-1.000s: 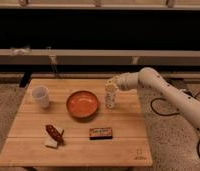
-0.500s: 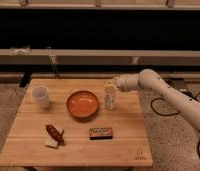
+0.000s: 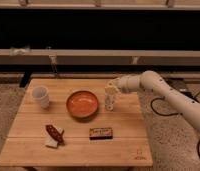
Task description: Stand the bottle upright
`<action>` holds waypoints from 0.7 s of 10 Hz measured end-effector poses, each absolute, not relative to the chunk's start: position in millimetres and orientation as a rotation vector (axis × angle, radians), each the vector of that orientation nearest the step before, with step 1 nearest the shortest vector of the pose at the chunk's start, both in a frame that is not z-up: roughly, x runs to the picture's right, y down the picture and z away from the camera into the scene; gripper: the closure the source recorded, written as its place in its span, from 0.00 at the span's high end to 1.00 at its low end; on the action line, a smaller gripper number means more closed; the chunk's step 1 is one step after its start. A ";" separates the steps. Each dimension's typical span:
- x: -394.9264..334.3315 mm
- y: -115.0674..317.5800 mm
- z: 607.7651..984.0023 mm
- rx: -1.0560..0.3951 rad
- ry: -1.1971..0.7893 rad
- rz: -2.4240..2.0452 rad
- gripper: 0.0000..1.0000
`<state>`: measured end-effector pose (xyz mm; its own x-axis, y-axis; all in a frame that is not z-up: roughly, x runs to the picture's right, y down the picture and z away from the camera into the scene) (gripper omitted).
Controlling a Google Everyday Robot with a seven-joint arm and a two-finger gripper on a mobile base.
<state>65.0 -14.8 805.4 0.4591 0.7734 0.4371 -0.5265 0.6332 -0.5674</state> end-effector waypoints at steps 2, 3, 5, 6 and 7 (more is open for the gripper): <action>65.5 -13.5 803.7 -0.380 -0.728 0.831 0.80; 66.1 -13.6 803.0 -0.379 -0.724 0.830 0.80; 68.4 -15.4 799.9 -0.380 -0.708 0.822 0.80; 70.5 -17.3 796.9 -0.381 -0.698 0.817 0.80; 71.8 -18.5 794.7 -0.380 -0.691 0.813 0.80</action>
<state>71.8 -18.5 794.7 0.4890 0.7680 0.4135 -0.5321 0.6383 -0.5563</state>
